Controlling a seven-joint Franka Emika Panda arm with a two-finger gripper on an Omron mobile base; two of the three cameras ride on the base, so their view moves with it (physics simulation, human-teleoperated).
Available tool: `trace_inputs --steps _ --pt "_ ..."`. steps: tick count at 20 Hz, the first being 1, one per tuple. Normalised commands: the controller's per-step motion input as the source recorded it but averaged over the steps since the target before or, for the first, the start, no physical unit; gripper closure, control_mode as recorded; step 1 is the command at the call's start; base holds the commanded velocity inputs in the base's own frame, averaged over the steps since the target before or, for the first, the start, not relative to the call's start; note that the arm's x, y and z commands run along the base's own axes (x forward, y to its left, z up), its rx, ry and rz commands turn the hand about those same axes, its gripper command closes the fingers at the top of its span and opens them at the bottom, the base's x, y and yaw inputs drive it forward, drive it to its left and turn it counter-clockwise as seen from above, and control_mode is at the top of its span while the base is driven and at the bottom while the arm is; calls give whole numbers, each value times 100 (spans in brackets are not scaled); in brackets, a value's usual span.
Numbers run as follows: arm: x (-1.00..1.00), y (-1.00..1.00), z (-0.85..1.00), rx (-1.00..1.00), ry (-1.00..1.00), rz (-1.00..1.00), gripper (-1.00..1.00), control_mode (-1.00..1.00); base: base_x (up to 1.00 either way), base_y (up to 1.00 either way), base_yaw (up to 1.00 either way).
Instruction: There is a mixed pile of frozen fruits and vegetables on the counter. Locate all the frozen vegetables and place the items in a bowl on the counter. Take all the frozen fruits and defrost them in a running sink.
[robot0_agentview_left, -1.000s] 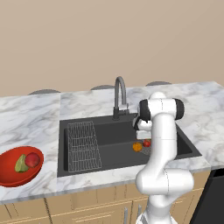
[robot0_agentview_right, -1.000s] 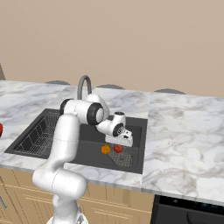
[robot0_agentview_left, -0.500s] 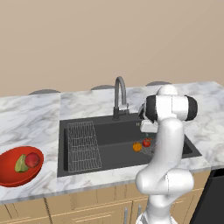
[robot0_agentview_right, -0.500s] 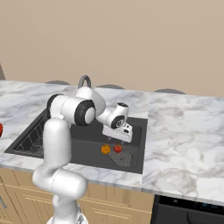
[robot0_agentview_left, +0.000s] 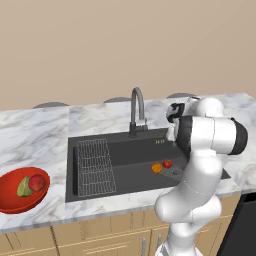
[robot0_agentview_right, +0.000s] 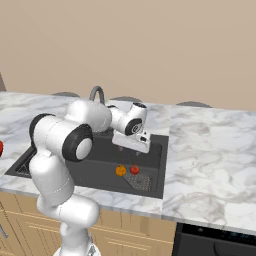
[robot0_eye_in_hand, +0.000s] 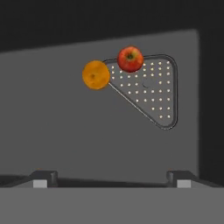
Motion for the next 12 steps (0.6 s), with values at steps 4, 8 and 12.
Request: trace_inputs --steps 4,8,12 --pt "-39 5 100 3 0 9 -100 -100 0 0 0" --pt "-38 5 100 2 0 9 -100 -100 0 0 0" --pt "-42 10 100 4 0 7 -100 -100 0 0 0"
